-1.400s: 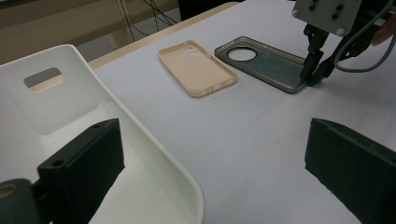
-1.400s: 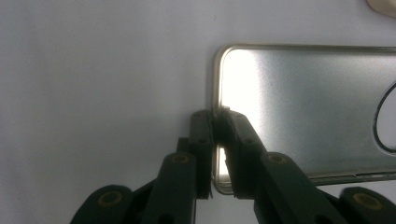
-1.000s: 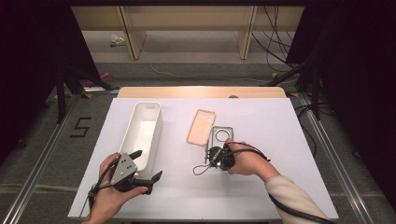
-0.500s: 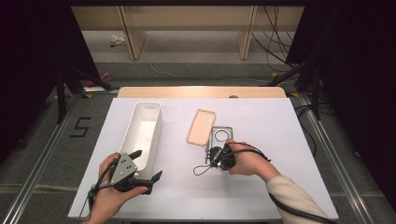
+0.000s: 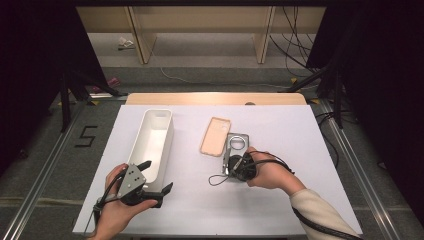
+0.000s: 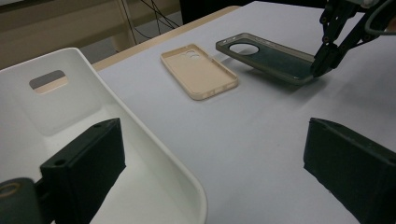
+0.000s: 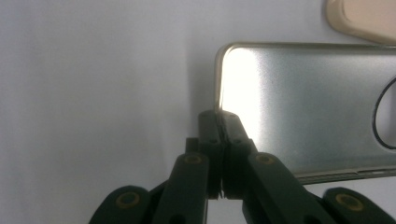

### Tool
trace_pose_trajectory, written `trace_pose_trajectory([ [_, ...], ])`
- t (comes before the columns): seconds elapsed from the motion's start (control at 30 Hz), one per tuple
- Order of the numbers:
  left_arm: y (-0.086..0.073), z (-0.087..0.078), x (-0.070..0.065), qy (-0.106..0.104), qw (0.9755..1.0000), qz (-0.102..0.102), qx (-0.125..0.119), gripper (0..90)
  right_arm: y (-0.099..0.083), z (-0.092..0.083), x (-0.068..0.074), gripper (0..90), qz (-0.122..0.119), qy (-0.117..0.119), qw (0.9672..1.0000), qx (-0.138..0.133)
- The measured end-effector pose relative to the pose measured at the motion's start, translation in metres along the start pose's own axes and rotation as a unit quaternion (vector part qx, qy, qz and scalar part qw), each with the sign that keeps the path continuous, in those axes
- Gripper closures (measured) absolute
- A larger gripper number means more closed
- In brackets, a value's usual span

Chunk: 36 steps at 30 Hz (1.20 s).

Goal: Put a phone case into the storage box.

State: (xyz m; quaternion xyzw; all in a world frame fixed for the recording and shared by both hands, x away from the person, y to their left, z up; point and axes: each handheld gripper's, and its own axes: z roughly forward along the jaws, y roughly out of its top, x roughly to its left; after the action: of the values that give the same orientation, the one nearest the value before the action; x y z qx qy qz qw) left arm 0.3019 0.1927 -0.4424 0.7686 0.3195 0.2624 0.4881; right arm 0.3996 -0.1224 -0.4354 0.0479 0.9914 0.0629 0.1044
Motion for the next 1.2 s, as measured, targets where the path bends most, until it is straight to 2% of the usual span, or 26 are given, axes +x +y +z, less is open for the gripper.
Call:
trace_pose_trajectory([
  [0.3,0.0,-0.001,0.0,0.001,1.0,-0.001,0.0,5.1,-0.002,-0.007,0.001,89.4,0.012,-0.008,0.9993,-0.035],
  [0.33,0.0,0.0,0.001,0.001,1.0,-0.001,0.0,5.1,-0.003,-0.011,0.0,89.4,0.025,-0.008,0.9983,-0.051],
  [0.37,0.0,0.0,0.001,0.001,1.0,-0.001,0.0,5.1,-0.003,-0.013,-0.001,89.4,0.027,-0.012,0.9976,-0.063],
  [0.47,0.0,0.0,0.001,0.001,1.0,-0.001,0.0,5.2,-0.004,-0.018,0.0,89.4,0.04,-0.015,0.9961,-0.077],
  [0.6,0.0,-0.001,0.001,0.002,1.0,-0.002,0.0,5.3,-0.007,-0.02,0.0,89.4,0.041,-0.016,0.9954,-0.085],
  [0.67,0.0,-0.001,0.001,0.002,1.0,-0.001,-0.001,5.2,-0.007,-0.02,0.001,89.3,0.049,-0.015,0.9945,-0.091],
  [0.73,0.0,-0.001,0.001,0.002,1.0,-0.002,-0.001,5.3,-0.011,-0.021,0.002,89.3,0.05,-0.009,0.9924,-0.112],
  [0.77,0.0,-0.001,0.001,0.001,1.0,-0.003,-0.001,5.3,-0.012,-0.022,0.003,89.3,0.056,-0.006,0.9924,-0.109],
  [0.9,0.0,-0.001,0.0,0.0,1.0,-0.003,-0.003,5.5,-0.014,-0.024,0.003,89.3,0.057,-0.007,0.9907,-0.124],
  [0.93,0.0,-0.002,-0.001,0.0,1.0,-0.003,-0.003,5.6,-0.014,-0.026,0.003,89.3,0.061,-0.01,0.989,-0.134],
  [1.0,0.0,-0.002,-0.001,0.0,1.0,-0.003,-0.004,5.6,-0.015,-0.028,0.003,89.3,0.062,-0.01,0.9885,-0.137],
  [1.1,0.0,-0.002,0.0,0.001,1.0,-0.004,-0.004,5.9,-0.014,-0.032,0.006,89.4,0.063,-0.01,0.9855,-0.157],
  [1.17,0.0,-0.002,0.0,0.001,1.0,-0.004,-0.004,6.1,-0.014,-0.032,0.006,89.4,0.062,-0.012,0.985,-0.161],
  [1.2,0.002,-0.002,-0.001,-0.002,0.9999,-0.013,-0.006,6.4,-0.013,-0.033,0.008,89.4,0.06,-0.01,0.9838,-0.168],
])
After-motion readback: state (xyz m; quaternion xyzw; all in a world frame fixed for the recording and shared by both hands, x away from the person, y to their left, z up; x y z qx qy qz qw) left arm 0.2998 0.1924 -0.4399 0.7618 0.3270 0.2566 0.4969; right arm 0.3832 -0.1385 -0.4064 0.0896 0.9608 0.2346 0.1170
